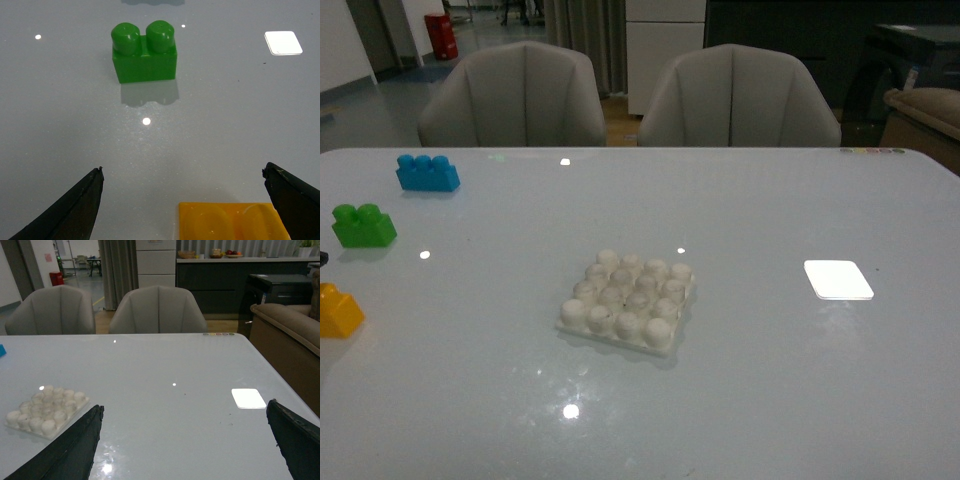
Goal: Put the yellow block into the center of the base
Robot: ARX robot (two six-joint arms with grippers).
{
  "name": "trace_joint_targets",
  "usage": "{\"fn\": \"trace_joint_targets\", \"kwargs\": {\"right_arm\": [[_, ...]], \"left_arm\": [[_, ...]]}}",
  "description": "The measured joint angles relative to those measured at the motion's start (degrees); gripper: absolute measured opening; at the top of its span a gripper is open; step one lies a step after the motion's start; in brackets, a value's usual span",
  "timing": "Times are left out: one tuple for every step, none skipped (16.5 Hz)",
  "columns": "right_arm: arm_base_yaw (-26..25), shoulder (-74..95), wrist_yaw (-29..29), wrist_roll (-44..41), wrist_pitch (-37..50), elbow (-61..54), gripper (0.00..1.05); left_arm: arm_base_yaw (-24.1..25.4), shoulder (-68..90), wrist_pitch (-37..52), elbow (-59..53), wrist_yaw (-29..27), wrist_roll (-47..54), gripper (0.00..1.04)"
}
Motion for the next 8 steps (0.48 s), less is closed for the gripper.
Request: {"fn": "trace_joint_targets", "kwargs": {"right_arm": [[0.0,0.0,0.02,0.0,0.0,-0.02,0.98],[0.0,0.0,0.0,0.0,0.0,-0.02,0.98],[0.0,0.0,0.0,0.0,0.0,0.0,0.98],[0.0,0.0,0.0,0.0,0.02,0.0,0.98],[0.0,0.0,0.0,0.0,0.0,0.0,0.98],[0.0,0.0,0.0,0.0,0.0,0.0,0.98],[0.0,0.0,0.0,0.0,0.02,-0.02,0.98],[0.0,0.0,0.0,0.0,0.02,0.0,0.98]], "left_arm": [[0.39,0.28,-0.44,0.46,0.87,-1.14,0.98],[0.63,0.31,-0.52,0.5,1.75,-1.7,0.98],[0.85,0.33,-0.37,0.5,2.32,-2.32,0.98],[0.9,0.33,-0.44,0.5,2.84,-2.32,0.98],[0.87,0.81,-0.04,0.5,2.71,-2.34,0.98],[0.79,1.27,0.31,0.39,2.71,-2.62,0.98],[0.52,1.66,0.5,0.13,2.71,-2.82,0.98],[0.44,1.97,1.09,-0.24,2.69,-2.82,0.98]]}}
